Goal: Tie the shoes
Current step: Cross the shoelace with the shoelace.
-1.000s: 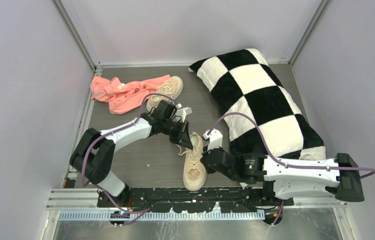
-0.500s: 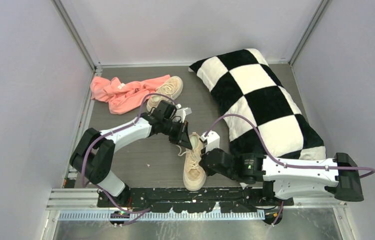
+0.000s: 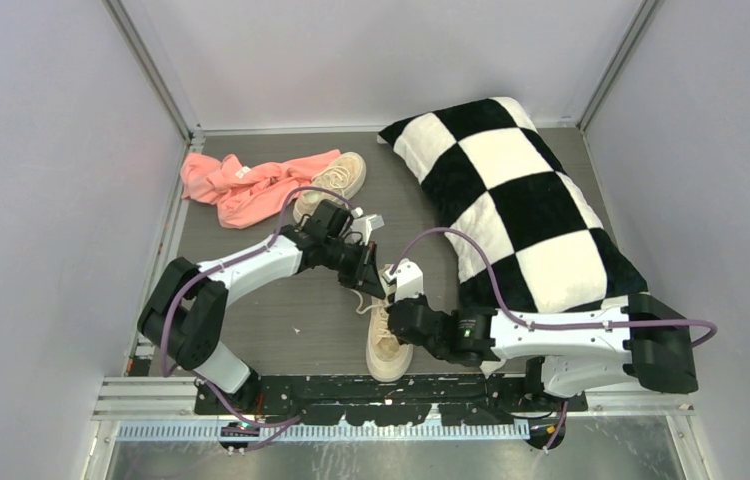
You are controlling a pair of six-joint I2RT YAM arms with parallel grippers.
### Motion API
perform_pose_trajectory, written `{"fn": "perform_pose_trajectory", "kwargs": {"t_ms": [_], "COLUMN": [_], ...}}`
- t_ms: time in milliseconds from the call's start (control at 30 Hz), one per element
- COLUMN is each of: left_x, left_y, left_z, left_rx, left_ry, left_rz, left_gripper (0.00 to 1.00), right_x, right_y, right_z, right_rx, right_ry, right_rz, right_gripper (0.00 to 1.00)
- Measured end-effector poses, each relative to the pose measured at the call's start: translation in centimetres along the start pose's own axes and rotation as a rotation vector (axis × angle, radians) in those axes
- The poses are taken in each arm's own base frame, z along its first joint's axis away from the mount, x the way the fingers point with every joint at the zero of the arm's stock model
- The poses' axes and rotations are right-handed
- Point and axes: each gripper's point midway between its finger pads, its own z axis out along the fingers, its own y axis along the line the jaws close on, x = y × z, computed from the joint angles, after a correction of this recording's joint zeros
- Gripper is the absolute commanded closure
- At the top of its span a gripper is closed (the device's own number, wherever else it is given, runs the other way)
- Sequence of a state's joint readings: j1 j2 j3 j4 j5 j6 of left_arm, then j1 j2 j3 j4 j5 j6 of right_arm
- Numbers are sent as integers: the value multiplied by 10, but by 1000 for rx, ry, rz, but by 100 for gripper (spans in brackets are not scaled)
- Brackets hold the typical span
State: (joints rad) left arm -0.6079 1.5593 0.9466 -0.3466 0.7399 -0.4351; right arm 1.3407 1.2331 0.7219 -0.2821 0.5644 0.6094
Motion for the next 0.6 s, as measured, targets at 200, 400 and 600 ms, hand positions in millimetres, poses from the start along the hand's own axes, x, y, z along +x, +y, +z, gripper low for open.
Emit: {"fn": "perform_pose_trajectory", "kwargs": {"t_ms": [200, 400, 600], "left_x": [2, 2, -2], "left_y": [-6, -9, -15], "left_z": [-3, -9, -22], "left_rx": [22, 25, 30], "left_ry": [1, -21, -62], "left_rz": [3, -14, -38], "left_gripper": [92, 56, 52], "right_x": [-20, -24, -21], "right_y": [-2, -4, -6], "right_z": [15, 28, 33], "right_rx": [24, 33, 33], "right_ry": [-75, -92, -91], "right_rz": [50, 77, 85], "right_gripper": [99, 99, 99]}}
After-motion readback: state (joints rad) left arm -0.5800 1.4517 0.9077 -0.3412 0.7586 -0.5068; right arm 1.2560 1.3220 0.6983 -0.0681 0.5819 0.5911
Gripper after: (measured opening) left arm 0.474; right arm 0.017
